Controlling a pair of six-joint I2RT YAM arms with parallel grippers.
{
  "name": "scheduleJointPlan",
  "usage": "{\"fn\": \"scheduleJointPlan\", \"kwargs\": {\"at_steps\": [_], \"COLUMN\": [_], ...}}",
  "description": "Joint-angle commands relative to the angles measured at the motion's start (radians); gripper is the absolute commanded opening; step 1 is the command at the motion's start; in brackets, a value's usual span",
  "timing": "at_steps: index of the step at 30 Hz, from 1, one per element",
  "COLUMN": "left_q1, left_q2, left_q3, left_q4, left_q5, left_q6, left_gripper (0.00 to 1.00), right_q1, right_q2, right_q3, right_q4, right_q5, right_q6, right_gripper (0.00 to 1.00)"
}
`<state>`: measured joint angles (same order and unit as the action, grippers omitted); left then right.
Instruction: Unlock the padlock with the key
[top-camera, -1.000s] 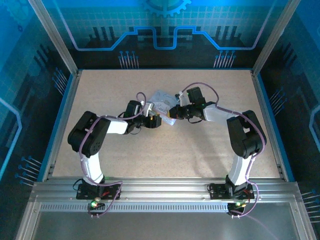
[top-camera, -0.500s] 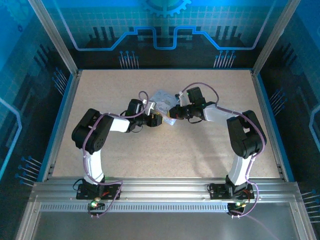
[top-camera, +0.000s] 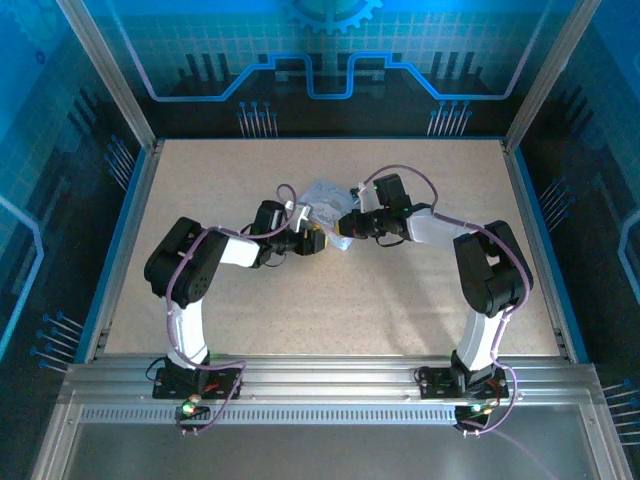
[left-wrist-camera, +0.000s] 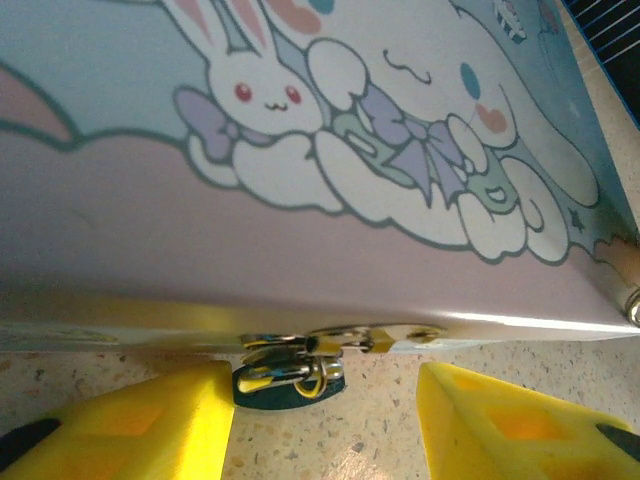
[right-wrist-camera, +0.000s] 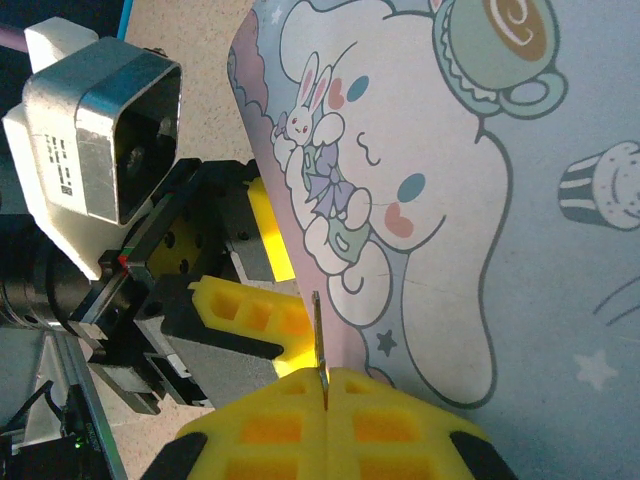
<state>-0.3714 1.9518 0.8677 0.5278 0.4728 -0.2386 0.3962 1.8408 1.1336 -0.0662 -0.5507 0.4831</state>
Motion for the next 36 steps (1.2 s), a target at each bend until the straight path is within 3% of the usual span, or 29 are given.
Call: {"fn": "scheduleJointPlan", "kwargs": {"at_steps": [1,24,36], "left_q1": [-0.016,-0.024,-0.032], "left_q2": [0.008,0.021,0.021], "left_q3": [-0.010,0.008,0.015], "left_q4": [0.022,0.015,-0.001], "left_q5": [0.020,-0.037,-0.067], "left_q6": [-0.016,-0.051,-0.054], "left_gripper": [0.52,0.40,0.42], "right_q1": [-0.007,-0.002,0.002], "right_q2": [0.023,0.011,0.011], "right_q3": [-0.023,-0.028,-0.027], "right_q4": [-0.055,-0.048,-0.046], "right_q5": [0.036,0.035,0.038], "right_q6": [0.003,0.008,0.014], "right_gripper": [0.01,0.01,0.00]}}
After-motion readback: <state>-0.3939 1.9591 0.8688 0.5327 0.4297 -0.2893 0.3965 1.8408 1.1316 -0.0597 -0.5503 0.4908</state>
